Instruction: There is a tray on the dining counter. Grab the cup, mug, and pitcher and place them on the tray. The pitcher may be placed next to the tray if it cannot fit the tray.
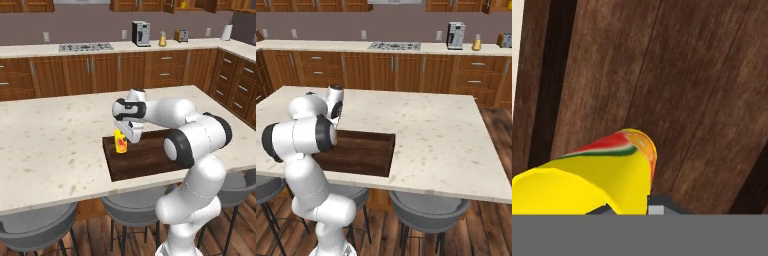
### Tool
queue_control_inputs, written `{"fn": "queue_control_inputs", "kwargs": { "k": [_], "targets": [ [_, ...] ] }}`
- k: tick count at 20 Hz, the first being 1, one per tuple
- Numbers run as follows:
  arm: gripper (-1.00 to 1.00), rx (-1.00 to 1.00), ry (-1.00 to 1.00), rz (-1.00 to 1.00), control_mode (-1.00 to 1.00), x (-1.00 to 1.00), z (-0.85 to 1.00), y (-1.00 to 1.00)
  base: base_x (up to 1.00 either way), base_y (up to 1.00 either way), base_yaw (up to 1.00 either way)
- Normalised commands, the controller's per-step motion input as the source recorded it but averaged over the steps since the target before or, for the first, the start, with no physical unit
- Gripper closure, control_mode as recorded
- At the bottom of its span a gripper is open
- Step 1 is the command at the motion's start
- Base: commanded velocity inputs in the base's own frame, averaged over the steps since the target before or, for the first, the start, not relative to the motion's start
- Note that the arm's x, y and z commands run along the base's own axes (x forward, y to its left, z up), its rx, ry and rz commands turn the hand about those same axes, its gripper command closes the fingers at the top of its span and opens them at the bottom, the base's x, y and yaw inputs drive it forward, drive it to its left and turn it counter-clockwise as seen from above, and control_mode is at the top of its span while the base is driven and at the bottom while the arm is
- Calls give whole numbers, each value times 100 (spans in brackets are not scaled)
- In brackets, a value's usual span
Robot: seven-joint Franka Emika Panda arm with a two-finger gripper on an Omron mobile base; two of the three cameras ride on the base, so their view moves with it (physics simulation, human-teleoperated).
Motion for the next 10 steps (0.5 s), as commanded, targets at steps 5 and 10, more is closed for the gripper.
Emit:
{"fn": "queue_control_inputs", "kwargs": {
  "k": [5, 10],
  "targets": [
    [100, 0, 0, 0, -100, 11, -27, 10, 0, 0, 0],
    [100, 0, 0, 0, -100, 0, -7, 1, 0, 0, 0]
  ]
}}
